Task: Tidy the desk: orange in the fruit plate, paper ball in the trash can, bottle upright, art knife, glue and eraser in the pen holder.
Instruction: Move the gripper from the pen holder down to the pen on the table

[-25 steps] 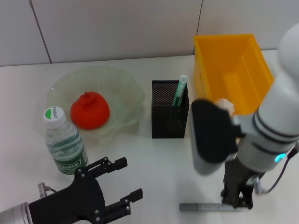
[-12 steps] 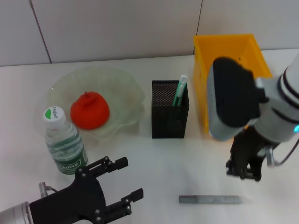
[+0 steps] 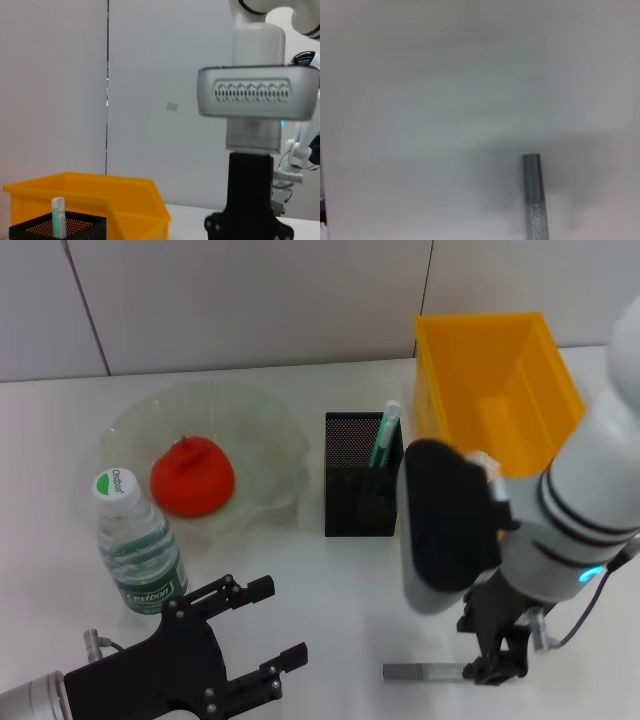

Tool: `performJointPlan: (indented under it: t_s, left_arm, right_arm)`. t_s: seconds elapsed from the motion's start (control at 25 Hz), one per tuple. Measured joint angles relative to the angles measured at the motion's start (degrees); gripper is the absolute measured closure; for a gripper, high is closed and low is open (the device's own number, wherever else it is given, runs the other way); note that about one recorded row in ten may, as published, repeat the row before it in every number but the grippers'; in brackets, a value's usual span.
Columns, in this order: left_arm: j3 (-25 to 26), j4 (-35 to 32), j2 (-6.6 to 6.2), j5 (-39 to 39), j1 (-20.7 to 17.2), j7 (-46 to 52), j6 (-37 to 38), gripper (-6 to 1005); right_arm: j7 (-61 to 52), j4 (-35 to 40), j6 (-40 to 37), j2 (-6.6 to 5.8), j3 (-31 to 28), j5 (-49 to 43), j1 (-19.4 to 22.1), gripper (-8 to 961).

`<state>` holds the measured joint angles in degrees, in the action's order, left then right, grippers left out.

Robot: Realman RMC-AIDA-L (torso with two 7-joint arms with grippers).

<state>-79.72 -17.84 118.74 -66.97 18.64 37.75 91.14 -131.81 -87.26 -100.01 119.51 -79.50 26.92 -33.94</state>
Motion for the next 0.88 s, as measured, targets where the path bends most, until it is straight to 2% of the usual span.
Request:
performJointPlan:
  t_s: [0.12,0.32,0.88]
  left_arm:
    - [0.0,0.0,0.0,0.0,-0.1,0.0,0.0,289]
    - [0.0,0.0,0.0,0.0,-0.2,0.0,0.0,289]
    - [0.0,0.0,-0.01,0.0,-0.2,0.0,-0.1,289]
  right_arm:
    - [-1.1,0.7,1.4,0.02,2.9,0.0,0.0,562]
    - [-2.3,1.9,3.0,0.03,4.2,0.0,0.0,502]
    - [-3.0,5.7,5.8,0.11,6.2,1.4,-1.1,501]
